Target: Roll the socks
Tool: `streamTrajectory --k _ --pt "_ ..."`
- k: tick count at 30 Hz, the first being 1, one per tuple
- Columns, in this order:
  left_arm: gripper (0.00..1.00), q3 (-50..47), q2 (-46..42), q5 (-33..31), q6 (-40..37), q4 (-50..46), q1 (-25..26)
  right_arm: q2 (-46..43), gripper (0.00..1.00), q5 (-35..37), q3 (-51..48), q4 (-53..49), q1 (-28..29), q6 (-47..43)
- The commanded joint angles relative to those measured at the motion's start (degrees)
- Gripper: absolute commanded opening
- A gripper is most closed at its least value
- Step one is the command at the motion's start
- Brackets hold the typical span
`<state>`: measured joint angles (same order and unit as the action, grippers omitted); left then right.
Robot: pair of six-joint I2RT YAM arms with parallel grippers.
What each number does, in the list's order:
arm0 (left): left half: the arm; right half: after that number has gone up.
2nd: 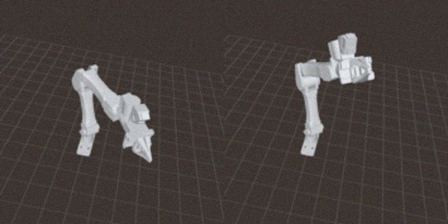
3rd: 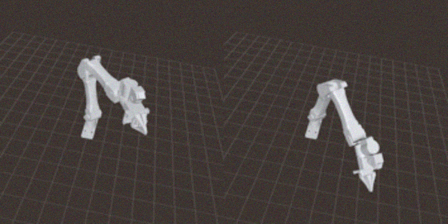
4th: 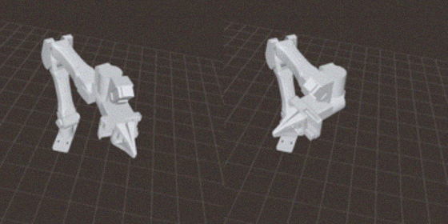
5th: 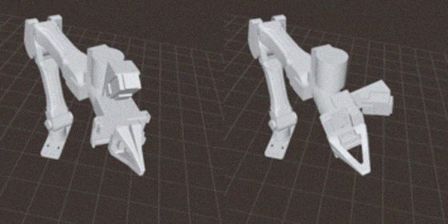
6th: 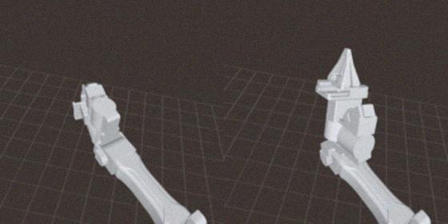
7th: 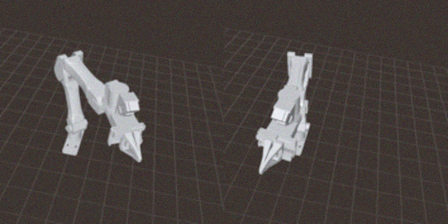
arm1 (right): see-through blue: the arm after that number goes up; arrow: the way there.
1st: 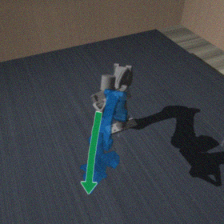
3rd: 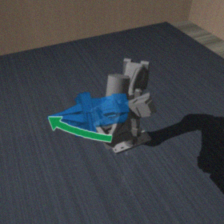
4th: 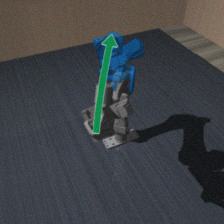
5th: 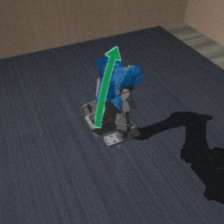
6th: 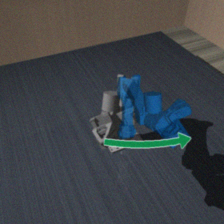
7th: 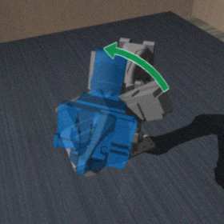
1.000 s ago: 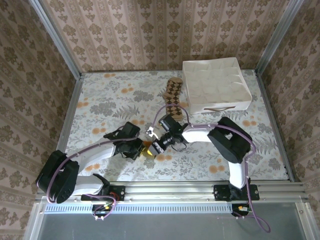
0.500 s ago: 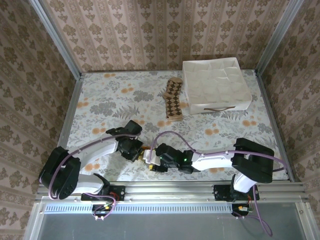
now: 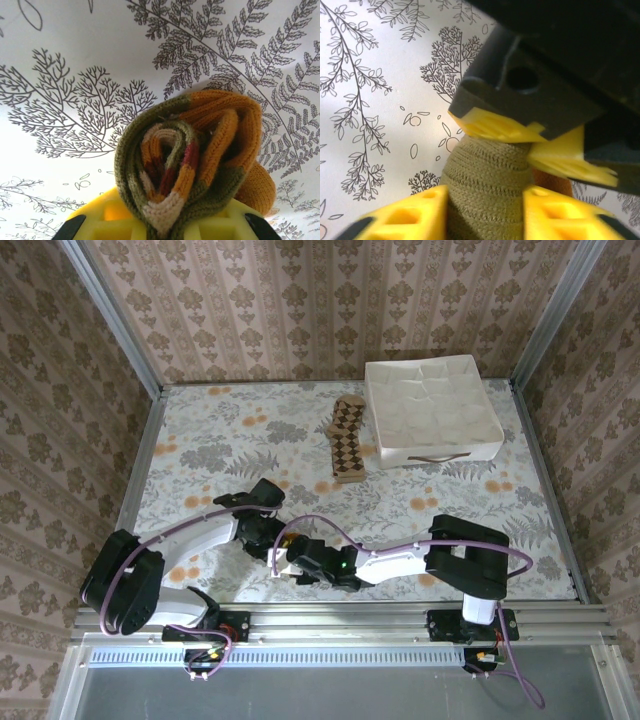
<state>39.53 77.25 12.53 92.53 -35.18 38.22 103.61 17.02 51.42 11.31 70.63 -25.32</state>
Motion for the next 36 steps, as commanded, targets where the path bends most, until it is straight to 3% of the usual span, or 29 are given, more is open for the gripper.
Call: streamTrajectory --k 1,3,7,11,15,25,36 --pt "0.00 -1.22 0.76 -1.72 -1.78 -6.79 -0.50 3.00 0.22 3.33 -0.03 -5.75 -0.55 3.35" --pt "0.02 -1.08 -0.33 -1.72 -2.22 -6.75 -0.85 3.31 0.13 2.77 -0.77 -6.71 -0.77 5.25" --pt "0.29 -1.12 -4.74 -2.55 -3.36 -5.98 -2.05 3.21 0.02 -1.28 -1.93 -8.75 -2.13 9.22" --pt "0.50 -1.87 -10.27 -2.87 -4.76 -4.16 -4.20 3.42 0.00 -7.13 -2.27 -10.38 -4.44 12.64" --pt "0.64 -3.16 -15.38 -2.82 -5.96 -1.65 -5.77 3.41 0.00 -12.73 -2.29 -11.16 -6.64 15.22" --pt "0.69 -7.94 -21.87 -0.46 -6.92 4.73 -5.96 4.84 0.00 -29.34 -0.01 -13.36 -14.18 21.96" --pt "0.69 -10.83 -16.63 0.54 -5.87 17.28 -3.51 7.55 0.00 -39.79 1.39 -14.53 -20.48 28.00"
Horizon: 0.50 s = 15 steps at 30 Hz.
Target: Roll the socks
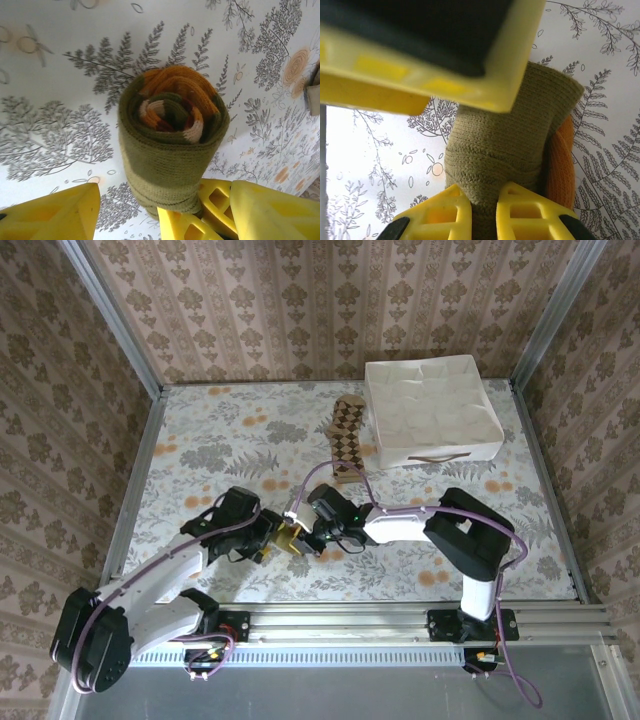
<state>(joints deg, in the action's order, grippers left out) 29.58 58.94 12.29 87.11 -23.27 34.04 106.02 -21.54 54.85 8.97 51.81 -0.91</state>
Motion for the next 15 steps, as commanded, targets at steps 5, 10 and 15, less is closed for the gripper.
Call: streamTrajectory --k 5,10,15 --pt "0.68 -0.23 7.72 1.24 -0.79 8.85 1.81 7.16 0.00 -6.21 -1.35 -13.13 -5.44 7.02" --pt "0.65 0.01 10.94 0.32 -1.04 11.91 2.08 8.30 0.00 -10.20 -0.35 -14.11 -8.04 9.41" --pt "0.63 -0.29 13.15 -0.54 -1.52 14.25 2.08 10.25 0.00 -14.12 0.94 -14.60 -9.78 12.61"
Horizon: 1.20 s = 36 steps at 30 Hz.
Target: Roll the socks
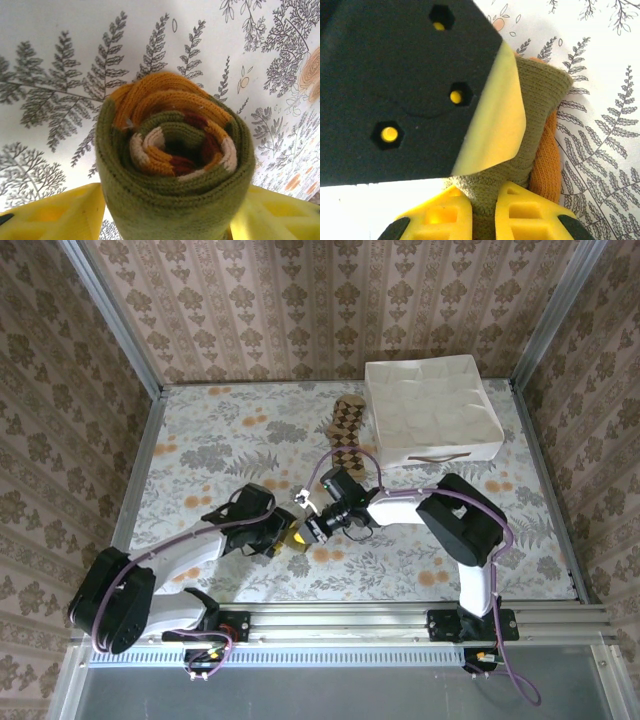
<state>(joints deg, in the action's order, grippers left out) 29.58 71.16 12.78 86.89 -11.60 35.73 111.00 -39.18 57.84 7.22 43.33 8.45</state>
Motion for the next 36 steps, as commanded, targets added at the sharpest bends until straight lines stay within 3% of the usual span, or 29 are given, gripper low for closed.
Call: streamTrajectory --k 1,9,11,13,16,20,24,28,31,36 --pt "0.63 -0.55 1.54 -1.00 -1.34 3.33 0.40 5.76 0.00 3.00 -1.73 -13.15 -1.60 4.11" --pt "0.61 -1.35 7.33 -2.65 -3.39 5.93 0.97 7.89 0.00 -1.22 0.73 -13.60 -3.17 9.21" --pt "0.56 -1.95 9.11 -3.06 -4.15 7.29 1.10 7.41 0.00 -1.25 1.13 -13.49 -3.17 9.74" --pt "0.39 -3.18 11.05 -2.16 -4.01 9.92 1.16 6.80 0.00 -0.91 1.52 -13.79 -3.17 9.99" --pt "0.00 -5.82 12.01 -0.62 -1.45 13.70 1.26 4.49 0.16 2.22 2.61 -16.19 -3.17 9.85" --pt "0.00 -5.34 7.80 -0.39 -0.17 11.22 0.94 -5.46 0.35 10.96 0.76 -15.38 -3.17 11.28" --pt "0.00 -1.54 2.97 1.36 -0.13 6.13 -0.92 -15.81 0.42 24.42 1.15 -21.21 -3.42 19.85" --pt "0.00 4.11 1.50 7.51 -0.42 1.90 -4.65 -21.64 0.47 25.66 2.46 -28.11 -3.70 28.37" --pt "0.00 7.92 2.15 11.74 1.47 0.81 -6.84 -26.77 0.58 26.09 -0.06 -27.65 -3.74 36.38" --pt "0.00 15.81 5.44 16.48 2.39 -1.98 -9.18 -35.45 0.69 28.27 -3.11 -24.31 -3.69 48.63"
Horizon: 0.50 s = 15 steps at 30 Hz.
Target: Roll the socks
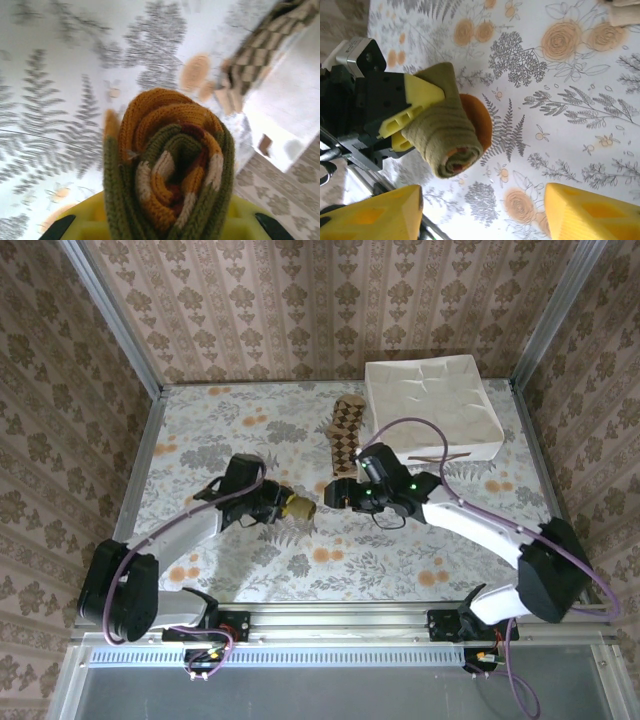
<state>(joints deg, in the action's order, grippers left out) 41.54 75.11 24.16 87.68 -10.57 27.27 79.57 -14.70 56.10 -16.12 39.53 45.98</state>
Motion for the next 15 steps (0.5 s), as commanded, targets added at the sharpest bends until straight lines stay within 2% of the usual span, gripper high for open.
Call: streamTrajectory --k 1,4,9,15 --pt "0.00 5.21 2.52 6.20 2.32 -2.74 -0.72 -5.03 0.72 3.93 -2.04 0.58 0.11 14.36" --pt "0.00 9.16 6.29 9.68 3.80 -1.32 -2.57 -5.60 0.78 2.42 -3.36 6.48 0.05 23.56" --pt "0.00 15.08 11.50 12.04 4.89 -0.89 -2.48 -1.97 0.79 0.19 -1.94 14.65 0.52 35.67" --pt "0.00 19.03 14.30 12.31 7.90 1.76 -1.88 3.66 0.79 1.06 1.54 19.13 1.43 43.77"
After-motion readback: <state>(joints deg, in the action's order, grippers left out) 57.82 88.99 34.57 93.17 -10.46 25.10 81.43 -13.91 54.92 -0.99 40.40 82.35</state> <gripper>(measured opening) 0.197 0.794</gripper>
